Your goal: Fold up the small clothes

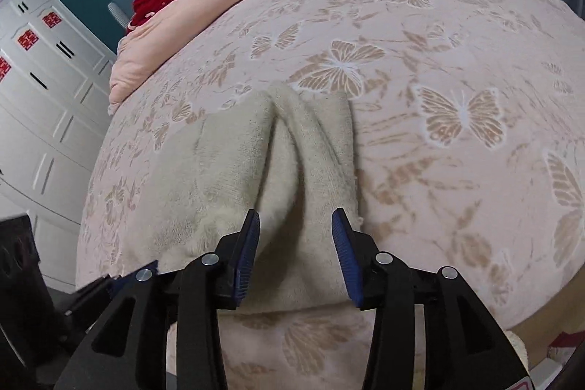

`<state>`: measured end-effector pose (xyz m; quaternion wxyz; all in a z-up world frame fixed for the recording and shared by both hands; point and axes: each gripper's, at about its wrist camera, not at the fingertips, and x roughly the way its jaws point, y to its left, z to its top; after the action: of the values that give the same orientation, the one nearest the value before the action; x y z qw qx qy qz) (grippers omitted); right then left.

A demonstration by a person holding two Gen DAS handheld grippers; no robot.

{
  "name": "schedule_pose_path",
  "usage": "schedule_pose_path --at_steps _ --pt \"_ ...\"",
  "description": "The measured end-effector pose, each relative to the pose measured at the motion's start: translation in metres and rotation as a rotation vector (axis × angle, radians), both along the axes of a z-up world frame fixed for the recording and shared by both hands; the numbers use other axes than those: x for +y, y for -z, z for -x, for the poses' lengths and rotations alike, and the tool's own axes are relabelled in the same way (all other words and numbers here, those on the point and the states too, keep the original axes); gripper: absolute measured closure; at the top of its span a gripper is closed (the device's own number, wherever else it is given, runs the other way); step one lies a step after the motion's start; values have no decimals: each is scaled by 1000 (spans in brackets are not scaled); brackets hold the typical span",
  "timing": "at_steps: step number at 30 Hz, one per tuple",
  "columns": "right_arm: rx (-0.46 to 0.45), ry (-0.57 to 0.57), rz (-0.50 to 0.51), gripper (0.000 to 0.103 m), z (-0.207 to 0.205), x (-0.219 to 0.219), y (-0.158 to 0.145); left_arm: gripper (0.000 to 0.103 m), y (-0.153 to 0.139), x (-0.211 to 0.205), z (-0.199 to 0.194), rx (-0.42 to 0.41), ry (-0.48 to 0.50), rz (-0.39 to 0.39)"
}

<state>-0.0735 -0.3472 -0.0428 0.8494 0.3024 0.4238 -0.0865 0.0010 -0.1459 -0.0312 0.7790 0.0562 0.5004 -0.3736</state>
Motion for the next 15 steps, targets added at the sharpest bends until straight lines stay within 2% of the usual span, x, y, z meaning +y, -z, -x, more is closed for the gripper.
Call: schedule_pose_path --at_steps 2,3,6,9,12,15 --pt "-34 -21 -55 42 6 -2 -3 23 1 20 14 -55 -15 -29" --pt "-52 -35 -80 39 9 0 -5 18 2 31 19 -82 -29 -57" --pt "-80 -69 -165 30 8 9 -10 16 12 58 21 -114 -61 -138" --pt "-53 -104 -199 27 -4 29 -11 16 29 72 7 -130 -132 -271" --pt "26 -121 -166 27 -20 48 -4 16 43 81 -2 -74 -168 -295" --pt "59 -143 -126 27 -34 67 1 16 52 86 -10 -48 -192 -305"
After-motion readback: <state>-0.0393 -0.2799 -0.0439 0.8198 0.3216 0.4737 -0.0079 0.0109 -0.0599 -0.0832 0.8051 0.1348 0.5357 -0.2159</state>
